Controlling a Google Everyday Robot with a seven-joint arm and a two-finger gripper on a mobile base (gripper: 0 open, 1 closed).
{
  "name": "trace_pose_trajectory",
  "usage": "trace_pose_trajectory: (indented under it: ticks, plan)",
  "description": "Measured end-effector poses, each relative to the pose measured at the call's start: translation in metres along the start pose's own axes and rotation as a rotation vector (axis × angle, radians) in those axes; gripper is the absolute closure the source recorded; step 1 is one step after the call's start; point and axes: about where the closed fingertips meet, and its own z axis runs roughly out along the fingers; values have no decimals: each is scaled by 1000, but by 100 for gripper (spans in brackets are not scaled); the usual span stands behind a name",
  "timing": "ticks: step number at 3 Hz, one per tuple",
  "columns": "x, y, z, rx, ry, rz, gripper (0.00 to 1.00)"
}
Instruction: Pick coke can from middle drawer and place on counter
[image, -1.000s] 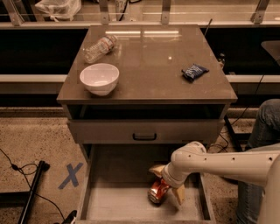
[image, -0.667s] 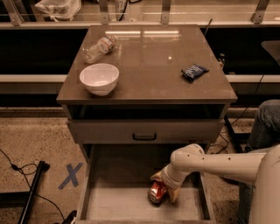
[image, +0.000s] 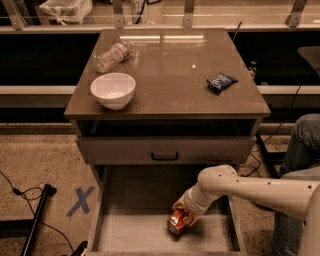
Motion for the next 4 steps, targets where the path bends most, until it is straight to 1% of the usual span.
trace_pose_trajectory:
  ticks: [1,2,3,4]
  plan:
    - [-17,-18,-53,194,-62,-26,100]
    - [-41,-26,-123,360,-23,-66,100]
    - [-60,-45,-210,470,15,-125,100]
    - [-79,-70,-286,508,60,-187,100]
